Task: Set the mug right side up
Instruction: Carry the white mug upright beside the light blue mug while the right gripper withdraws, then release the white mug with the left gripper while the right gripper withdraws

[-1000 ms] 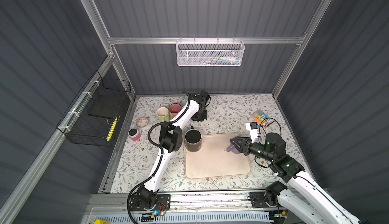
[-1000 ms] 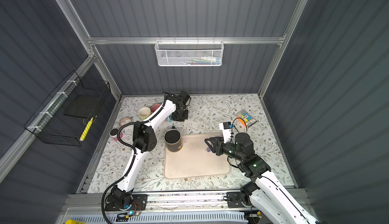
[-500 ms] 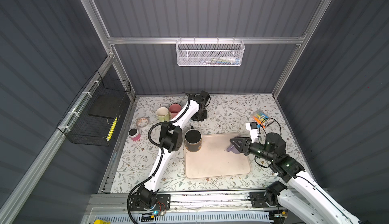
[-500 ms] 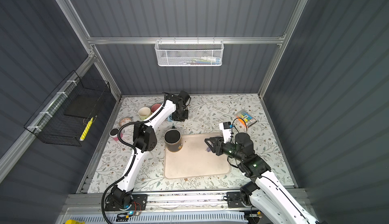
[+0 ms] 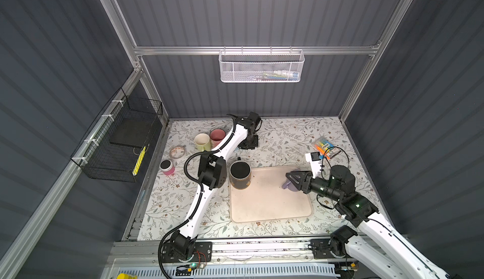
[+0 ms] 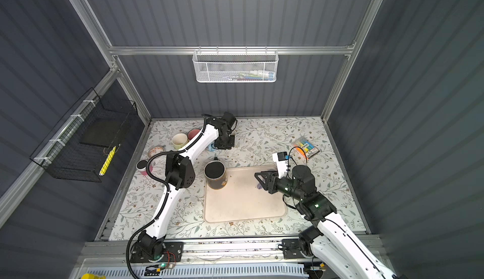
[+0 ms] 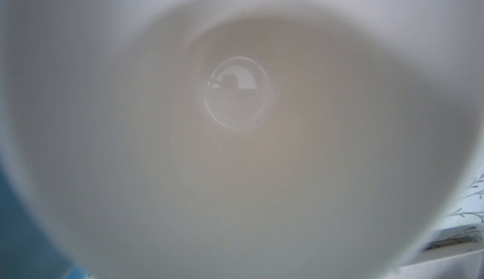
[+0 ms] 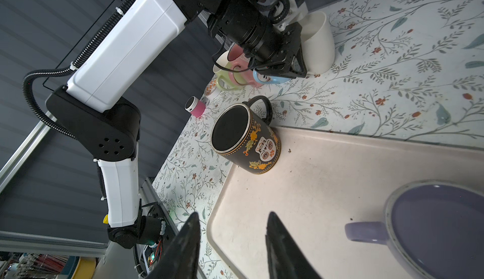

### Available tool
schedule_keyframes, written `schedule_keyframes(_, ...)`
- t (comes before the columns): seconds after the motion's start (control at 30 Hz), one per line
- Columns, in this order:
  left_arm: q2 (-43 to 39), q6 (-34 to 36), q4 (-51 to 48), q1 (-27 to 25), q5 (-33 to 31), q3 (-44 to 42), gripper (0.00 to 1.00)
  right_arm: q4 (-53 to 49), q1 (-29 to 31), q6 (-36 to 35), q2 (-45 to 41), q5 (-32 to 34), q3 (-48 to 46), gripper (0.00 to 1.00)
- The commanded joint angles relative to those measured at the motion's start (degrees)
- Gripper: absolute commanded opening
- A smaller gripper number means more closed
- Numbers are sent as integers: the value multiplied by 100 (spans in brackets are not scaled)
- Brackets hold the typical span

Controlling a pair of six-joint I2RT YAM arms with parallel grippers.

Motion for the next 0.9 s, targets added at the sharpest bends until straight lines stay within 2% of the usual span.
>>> schedule_keyframes(0.0,-286,-46,7,47,68,207,28,29,17,-25,-18,6,-47,43)
schedule_keyframes(0.2,-496,9,96,41,59,84,44,-38,23,-71,38,119,-33,45)
schedule_keyframes(0.4,-1143,233,465,-35,-52,-421,57,-194,17,-123,282,141,80,49)
schedule_keyframes(0.73,-2438,664,840,-209,-255,-1334,67,-696,20,-165,527,314,360,53)
schedule_keyframes(0.83,-2999,806,1131,-255,-286,-1928,70,-1058,17,-140,567,554,558,53)
schedule_keyframes(0.87,-3199,846,1219,-264,-310,-2149,71,-1257,24,-85,593,841,652,53)
